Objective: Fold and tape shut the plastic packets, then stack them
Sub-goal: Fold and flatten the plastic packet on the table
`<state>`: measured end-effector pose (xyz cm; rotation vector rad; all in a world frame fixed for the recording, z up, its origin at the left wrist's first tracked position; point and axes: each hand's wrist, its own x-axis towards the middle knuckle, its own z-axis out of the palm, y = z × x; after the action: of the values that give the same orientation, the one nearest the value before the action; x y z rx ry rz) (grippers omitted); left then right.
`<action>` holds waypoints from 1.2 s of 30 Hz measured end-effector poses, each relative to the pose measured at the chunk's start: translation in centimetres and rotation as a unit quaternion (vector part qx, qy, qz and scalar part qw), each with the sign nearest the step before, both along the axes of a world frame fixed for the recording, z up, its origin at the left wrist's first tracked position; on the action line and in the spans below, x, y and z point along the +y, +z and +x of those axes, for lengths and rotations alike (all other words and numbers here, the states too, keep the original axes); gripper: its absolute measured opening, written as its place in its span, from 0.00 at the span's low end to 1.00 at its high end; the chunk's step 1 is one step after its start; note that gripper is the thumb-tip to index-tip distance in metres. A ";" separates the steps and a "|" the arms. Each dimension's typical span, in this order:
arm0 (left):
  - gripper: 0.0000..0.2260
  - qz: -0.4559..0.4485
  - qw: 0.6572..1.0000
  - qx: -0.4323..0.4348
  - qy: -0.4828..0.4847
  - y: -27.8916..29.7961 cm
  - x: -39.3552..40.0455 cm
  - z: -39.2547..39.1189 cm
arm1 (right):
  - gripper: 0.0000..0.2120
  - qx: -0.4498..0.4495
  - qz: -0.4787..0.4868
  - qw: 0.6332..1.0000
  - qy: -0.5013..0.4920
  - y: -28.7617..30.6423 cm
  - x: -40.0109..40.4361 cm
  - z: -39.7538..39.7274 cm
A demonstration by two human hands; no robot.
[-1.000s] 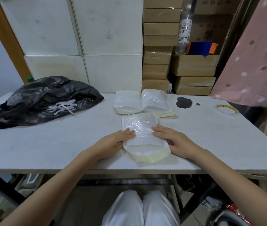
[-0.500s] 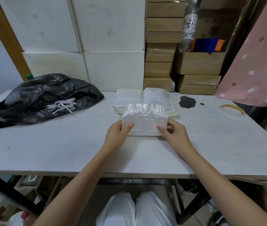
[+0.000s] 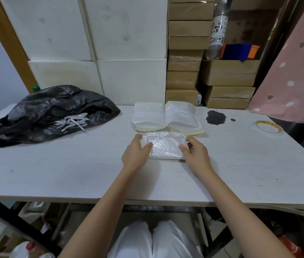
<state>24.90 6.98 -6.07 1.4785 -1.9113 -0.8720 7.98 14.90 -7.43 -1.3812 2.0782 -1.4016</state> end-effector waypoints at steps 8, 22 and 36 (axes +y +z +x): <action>0.26 -0.011 0.997 0.066 -0.043 -0.2 0.5 0.6 | 0.29 -0.114 -0.004 0.990 0.082 -0.7 -0.1 -0.7; 0.25 0.014 1.000 -0.001 0.027 1.1 1.0 -0.8 | 0.20 0.058 0.167 0.981 -0.080 2.9 -0.1 1.2; 0.24 0.022 0.999 0.034 0.001 1.1 -0.1 -0.2 | 0.33 0.418 0.099 0.895 0.119 -0.7 -0.9 3.6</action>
<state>24.67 6.90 -4.98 1.4573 -1.8520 -0.9583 11.56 14.01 -8.11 -2.3116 2.2816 -0.4815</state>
